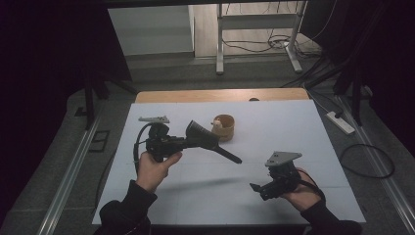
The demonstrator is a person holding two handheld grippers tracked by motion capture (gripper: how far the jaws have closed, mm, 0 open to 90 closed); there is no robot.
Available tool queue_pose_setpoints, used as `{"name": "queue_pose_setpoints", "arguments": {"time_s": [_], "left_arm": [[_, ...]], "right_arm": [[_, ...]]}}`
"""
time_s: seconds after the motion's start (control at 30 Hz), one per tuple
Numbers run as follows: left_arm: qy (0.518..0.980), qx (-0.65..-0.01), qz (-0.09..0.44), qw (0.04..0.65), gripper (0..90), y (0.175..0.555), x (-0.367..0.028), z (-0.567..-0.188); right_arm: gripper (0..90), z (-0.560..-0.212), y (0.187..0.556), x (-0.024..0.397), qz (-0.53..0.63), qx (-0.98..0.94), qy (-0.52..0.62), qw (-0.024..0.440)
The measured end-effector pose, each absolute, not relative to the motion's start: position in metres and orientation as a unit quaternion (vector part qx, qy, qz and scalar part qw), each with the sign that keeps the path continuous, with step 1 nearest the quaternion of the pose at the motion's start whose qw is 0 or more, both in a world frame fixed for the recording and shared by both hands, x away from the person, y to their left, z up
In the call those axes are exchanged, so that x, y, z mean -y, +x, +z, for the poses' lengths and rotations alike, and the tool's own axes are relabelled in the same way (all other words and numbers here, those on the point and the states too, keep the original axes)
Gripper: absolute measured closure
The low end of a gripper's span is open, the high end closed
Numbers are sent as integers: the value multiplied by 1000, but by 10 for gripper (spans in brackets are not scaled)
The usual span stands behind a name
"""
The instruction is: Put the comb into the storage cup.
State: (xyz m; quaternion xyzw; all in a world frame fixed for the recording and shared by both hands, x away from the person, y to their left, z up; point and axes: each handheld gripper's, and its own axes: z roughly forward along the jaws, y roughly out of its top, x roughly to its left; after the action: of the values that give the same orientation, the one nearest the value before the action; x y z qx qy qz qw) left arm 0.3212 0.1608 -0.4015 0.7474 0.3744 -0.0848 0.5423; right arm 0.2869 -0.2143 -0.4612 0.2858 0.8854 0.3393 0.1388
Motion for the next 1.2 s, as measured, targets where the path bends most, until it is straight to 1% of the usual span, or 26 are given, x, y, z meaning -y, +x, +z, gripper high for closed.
{"name": "queue_pose_setpoints", "arguments": {"time_s": [0.13, 0.27, 0.7, 1.2], "left_arm": [[747, -378, -82, 541, 830, 323, -163, -400], [747, -380, -79, 540, 830, 325, -166, -398], [739, -397, -67, 540, 830, 335, -183, -385], [734, -411, -42, 539, 830, 352, -191, -369]], "right_arm": [[0, -464, 286, 222, 330, -882, 298, 158], [0, -465, 285, 232, 329, -875, 314, 165], [0, -468, 279, 259, 316, -864, 356, 167], [0, -467, 271, 283, 317, -843, 402, 166]]}}
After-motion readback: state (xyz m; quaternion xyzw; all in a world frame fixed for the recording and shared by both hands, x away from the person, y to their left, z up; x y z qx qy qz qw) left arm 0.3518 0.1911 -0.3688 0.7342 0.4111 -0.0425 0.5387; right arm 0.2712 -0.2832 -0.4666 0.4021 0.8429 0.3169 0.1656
